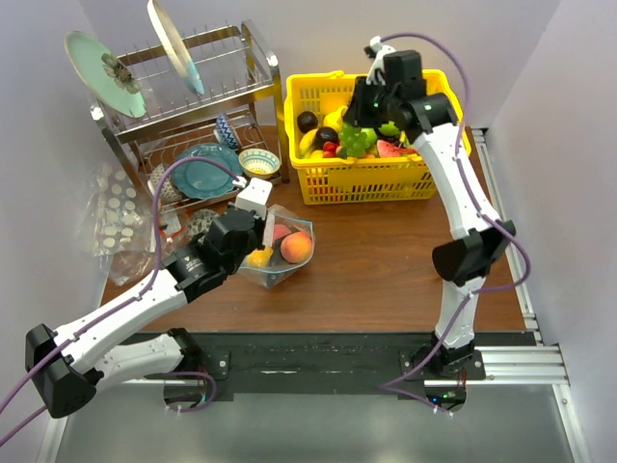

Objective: Place the food in the zip-top bag and seal the zipper
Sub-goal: Pick up the fake fruit from the bin, then place the fake fruit in the zipper food storage bag.

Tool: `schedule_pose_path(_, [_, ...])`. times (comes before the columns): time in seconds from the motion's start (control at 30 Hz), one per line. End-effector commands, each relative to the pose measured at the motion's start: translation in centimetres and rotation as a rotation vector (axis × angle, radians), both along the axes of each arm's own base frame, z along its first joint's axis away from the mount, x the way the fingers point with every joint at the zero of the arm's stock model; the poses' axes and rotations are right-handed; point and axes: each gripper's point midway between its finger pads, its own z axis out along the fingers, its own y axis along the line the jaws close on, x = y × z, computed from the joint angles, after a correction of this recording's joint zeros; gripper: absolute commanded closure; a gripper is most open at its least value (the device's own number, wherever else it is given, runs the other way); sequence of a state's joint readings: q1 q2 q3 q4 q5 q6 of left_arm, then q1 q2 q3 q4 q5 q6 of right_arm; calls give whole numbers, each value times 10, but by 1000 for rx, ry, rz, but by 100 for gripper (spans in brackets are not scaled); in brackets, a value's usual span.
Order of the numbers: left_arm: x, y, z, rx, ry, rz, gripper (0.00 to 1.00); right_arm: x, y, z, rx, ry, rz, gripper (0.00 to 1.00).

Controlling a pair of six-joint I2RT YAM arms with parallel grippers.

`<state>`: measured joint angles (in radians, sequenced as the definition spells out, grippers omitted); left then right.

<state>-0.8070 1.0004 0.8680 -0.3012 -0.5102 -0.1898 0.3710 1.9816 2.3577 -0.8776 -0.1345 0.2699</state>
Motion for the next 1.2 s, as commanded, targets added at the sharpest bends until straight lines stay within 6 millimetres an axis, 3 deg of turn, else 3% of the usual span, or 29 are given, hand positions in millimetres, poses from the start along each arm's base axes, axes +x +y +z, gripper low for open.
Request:
schedule_pose_path(0.0, [4, 1, 8, -8, -31, 15, 100, -25, 15, 56, 146, -87, 86, 84])
schedule_pose_path(0.17, [6, 1, 4, -1, -23, 16, 100, -53, 26, 77, 238, -91, 171, 84])
schedule_pose_path(0.2, [6, 0, 7, -6, -27, 16, 100, -68, 29, 90, 279, -95, 212, 84])
schedule_pose_path(0.23, [7, 0, 5, -1, -22, 17, 100, -74, 32, 79, 288, -61, 228, 84])
schedule_pose_path(0.37, [6, -6, 6, -21, -8, 1, 100, -112, 53, 83, 367, -48, 337, 84])
schedule_pose_path(0.4, [7, -9, 11, -31, -10, -3, 100, -122, 59, 72, 381, -4, 362, 84])
schedule_pose_path(0.47, [6, -14, 8, -36, 21, -18, 100, -145, 69, 81, 404, -22, 417, 84])
schedule_pose_path(0.5, [7, -17, 16, -52, 18, -21, 100, -151, 73, 72, 411, 9, 424, 84])
schedule_pose_path(0.6, [7, -23, 19, -65, 47, -27, 100, -181, 83, 89, 471, -15, 485, 84])
schedule_pose_path(0.63, [6, -25, 15, -62, 71, -25, 100, -188, 85, 80, 484, 16, 502, 84])
schedule_pose_path(0.67, [6, -25, 16, -67, 81, -20, 100, -198, 86, 93, 515, -24, 530, 85])
schedule_pose_path(0.7, [7, -28, 20, -76, 85, -21, 100, -203, 87, 93, 542, -10, 532, 85])
schedule_pose_path(0.73, [6, -30, 17, -83, 108, -20, 100, -205, 88, 82, 548, 18, 530, 85])
schedule_pose_path(0.77, [6, -31, 16, -88, 120, -21, 100, -215, 87, 92, 569, -19, 548, 85])
schedule_pose_path(0.8, [6, -34, 23, -102, 118, -22, 100, -217, 89, 80, 576, 13, 542, 85])
schedule_pose_path(0.87, [5, -37, 19, -101, 156, -19, 100, -224, 91, 85, 610, -13, 557, 85])
schedule_pose_path(0.9, [7, -40, 28, -115, 152, -23, 100, -230, 90, 80, 630, 6, 555, 86])
schedule_pose_path(0.93, [6, -43, 23, -106, 184, -23, 100, -231, 91, 84, 651, -18, 564, 86])
schedule_pose_path(0.97, [7, -47, 33, -121, 179, -29, 100, -236, 93, 84, 664, -19, 574, 86])
schedule_pose_path(1.1, [8, -56, 39, -137, 212, -46, 100, -242, 96, 72, 700, -14, 555, 86])
schedule_pose_path(1.17, [8, -61, 49, -167, 211, -61, 100, -243, 98, 76, 733, -46, 561, 87])
